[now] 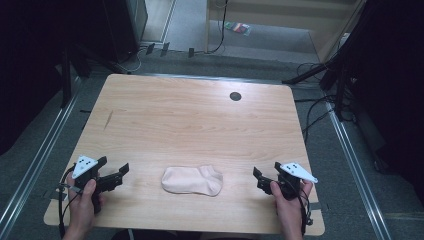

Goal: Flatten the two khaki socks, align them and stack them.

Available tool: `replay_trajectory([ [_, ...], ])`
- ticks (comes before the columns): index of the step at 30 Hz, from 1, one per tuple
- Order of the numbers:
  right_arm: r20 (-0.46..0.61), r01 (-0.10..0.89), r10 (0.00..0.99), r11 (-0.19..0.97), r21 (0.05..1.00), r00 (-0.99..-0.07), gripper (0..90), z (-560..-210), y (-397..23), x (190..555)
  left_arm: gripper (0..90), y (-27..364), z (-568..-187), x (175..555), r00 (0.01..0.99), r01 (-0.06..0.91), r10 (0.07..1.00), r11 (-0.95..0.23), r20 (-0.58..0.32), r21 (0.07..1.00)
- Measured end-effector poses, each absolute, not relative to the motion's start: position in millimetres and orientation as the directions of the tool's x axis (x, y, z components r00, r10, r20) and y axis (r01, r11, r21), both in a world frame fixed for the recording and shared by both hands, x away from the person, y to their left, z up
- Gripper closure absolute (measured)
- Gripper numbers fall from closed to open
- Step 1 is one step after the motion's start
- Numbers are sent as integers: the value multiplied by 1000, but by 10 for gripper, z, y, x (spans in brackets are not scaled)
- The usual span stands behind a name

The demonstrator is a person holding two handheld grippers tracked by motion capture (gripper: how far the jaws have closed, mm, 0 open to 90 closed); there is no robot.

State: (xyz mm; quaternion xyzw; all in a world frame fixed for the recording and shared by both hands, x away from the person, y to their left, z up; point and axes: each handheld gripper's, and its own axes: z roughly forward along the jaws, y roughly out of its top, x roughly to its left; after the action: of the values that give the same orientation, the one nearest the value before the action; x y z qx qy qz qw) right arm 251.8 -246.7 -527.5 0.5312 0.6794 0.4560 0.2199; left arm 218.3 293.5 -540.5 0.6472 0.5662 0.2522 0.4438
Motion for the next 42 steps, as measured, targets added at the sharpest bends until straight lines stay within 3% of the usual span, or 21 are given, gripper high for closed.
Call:
replay_trajectory([
  [23, 150, 538, 961, -3, 843, -230, 144, -5408, -3182, 2250, 134, 3648, -5485, 1922, 108, 505, 986, 59, -131, 861],
  [30, 142, 527, 959, 9, 850, -246, 151, -5450, -3387, 2136, 135, 3801, -5491, 1826, 102, 484, 991, 31, -91, 875],
  [42, 170, 531, 956, -18, 847, -239, 152, -5474, -3521, 2104, 138, 3825, -5524, 1897, 133, 512, 983, 42, -127, 858],
])
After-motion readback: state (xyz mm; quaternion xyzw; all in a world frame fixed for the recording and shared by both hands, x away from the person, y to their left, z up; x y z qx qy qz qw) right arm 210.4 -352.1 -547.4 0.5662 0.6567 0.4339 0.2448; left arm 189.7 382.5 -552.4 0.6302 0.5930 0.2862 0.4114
